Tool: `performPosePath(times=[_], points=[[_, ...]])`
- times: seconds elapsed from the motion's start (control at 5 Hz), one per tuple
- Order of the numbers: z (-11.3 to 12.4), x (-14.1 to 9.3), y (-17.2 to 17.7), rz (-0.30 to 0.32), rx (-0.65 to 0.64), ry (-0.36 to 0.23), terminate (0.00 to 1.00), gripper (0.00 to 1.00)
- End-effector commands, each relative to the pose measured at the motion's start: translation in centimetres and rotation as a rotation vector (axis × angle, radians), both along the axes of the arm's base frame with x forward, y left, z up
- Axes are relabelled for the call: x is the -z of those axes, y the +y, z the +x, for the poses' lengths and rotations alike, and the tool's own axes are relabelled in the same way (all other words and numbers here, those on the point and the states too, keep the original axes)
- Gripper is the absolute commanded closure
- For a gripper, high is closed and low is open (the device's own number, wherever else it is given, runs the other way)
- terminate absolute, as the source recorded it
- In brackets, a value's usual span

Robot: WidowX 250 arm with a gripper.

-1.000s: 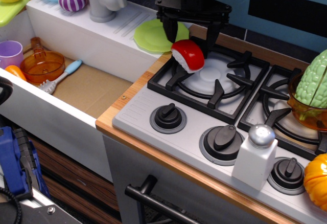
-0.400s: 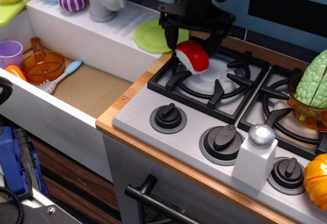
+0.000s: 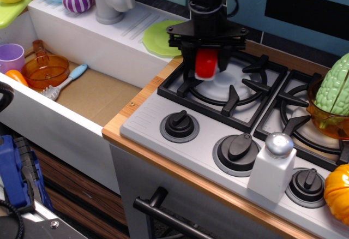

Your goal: Put sushi on plate

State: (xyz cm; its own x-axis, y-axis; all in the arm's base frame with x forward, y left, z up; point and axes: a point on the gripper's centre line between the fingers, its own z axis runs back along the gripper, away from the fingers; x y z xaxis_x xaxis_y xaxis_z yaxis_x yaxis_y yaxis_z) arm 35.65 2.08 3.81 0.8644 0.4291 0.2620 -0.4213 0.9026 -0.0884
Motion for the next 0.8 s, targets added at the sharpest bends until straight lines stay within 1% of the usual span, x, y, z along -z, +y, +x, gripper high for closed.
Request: performPosePath(times=[0.0,0.2,0.4,0.6], points=[[-0.2,-1.3,1.2,0.052,0.016,-0.032,0.00,1.00],[0.8,-3.0,3.2,0.127,0.066,-0.033,0.00,1.00],[3.2,-4.3,6.1,0.170,0.157,-0.020,0.00,1.00],[5.0,-4.7,8.8,0.202,0.221,-0.034,0.00,1.00]])
